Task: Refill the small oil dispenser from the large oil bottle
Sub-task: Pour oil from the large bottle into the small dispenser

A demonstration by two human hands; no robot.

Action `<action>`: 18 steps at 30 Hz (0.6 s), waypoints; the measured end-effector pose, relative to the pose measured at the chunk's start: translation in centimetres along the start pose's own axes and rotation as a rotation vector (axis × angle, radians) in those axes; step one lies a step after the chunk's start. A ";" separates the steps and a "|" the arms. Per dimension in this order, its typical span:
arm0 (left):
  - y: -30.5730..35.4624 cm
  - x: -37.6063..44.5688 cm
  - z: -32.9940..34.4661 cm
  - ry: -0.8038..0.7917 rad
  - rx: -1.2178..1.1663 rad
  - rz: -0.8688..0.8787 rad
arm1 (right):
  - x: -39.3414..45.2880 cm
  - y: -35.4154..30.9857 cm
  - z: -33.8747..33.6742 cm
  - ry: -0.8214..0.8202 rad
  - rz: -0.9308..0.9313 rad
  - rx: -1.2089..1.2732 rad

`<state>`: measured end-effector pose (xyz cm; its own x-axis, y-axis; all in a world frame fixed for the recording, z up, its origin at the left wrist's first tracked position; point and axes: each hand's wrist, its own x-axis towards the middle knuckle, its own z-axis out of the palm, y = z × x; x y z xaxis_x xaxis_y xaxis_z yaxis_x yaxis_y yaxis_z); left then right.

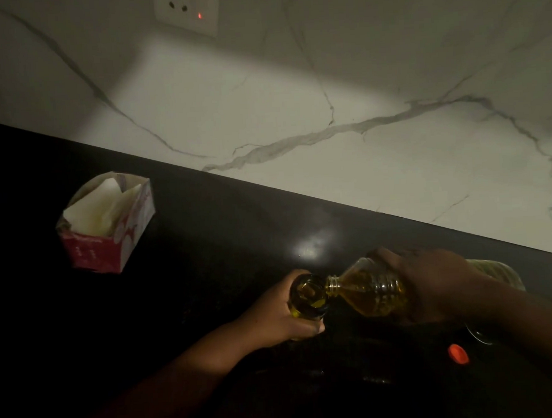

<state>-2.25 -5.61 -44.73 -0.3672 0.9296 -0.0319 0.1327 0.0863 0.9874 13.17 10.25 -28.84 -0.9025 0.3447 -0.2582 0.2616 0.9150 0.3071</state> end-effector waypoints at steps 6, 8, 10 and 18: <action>-0.2 0.1 0.1 0.002 0.002 0.003 | -0.1 0.1 0.2 0.007 0.006 0.007; -0.2 0.1 0.0 0.001 0.006 0.002 | 0.0 0.1 0.1 0.005 0.006 0.003; -0.3 0.1 0.0 -0.001 0.005 0.000 | 0.0 0.0 0.1 0.000 0.006 0.003; -0.3 0.1 0.1 -0.002 -0.001 -0.009 | -0.1 0.0 0.0 0.005 0.008 0.007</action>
<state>-2.26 -5.52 -45.01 -0.3663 0.9296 -0.0413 0.1285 0.0945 0.9872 13.23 10.20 -28.78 -0.9020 0.3513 -0.2508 0.2715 0.9135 0.3031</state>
